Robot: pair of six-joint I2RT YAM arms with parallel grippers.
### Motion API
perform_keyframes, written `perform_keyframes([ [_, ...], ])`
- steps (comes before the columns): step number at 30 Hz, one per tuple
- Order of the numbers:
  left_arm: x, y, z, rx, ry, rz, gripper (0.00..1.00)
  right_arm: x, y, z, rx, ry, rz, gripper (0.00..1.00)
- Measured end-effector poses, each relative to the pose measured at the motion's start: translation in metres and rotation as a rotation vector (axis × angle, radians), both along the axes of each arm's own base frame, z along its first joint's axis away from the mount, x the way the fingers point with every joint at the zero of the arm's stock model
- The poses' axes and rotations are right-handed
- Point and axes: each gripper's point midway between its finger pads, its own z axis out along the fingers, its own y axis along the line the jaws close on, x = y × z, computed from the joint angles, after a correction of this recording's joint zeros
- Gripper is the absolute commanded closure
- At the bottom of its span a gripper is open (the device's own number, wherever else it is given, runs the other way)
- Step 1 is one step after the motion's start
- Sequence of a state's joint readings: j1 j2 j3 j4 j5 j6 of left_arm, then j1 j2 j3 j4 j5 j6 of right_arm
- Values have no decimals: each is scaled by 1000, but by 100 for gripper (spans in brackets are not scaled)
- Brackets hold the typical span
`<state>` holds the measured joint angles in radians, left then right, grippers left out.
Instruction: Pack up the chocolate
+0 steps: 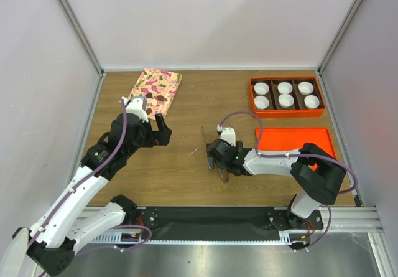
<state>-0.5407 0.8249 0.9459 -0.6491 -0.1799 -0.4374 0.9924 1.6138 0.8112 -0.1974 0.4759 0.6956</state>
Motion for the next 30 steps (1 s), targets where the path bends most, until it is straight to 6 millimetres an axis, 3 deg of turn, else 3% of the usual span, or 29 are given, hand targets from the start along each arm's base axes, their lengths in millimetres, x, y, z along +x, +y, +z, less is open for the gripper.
perform_keyframes([
  [23, 1, 0, -1, -8, 8, 5, 0, 9, 1, -3, -49, -57, -15, 10],
  [30, 2, 1, -2, -8, 9, 7, 0, 6, 3, -1, -61, -35, -6, 25],
])
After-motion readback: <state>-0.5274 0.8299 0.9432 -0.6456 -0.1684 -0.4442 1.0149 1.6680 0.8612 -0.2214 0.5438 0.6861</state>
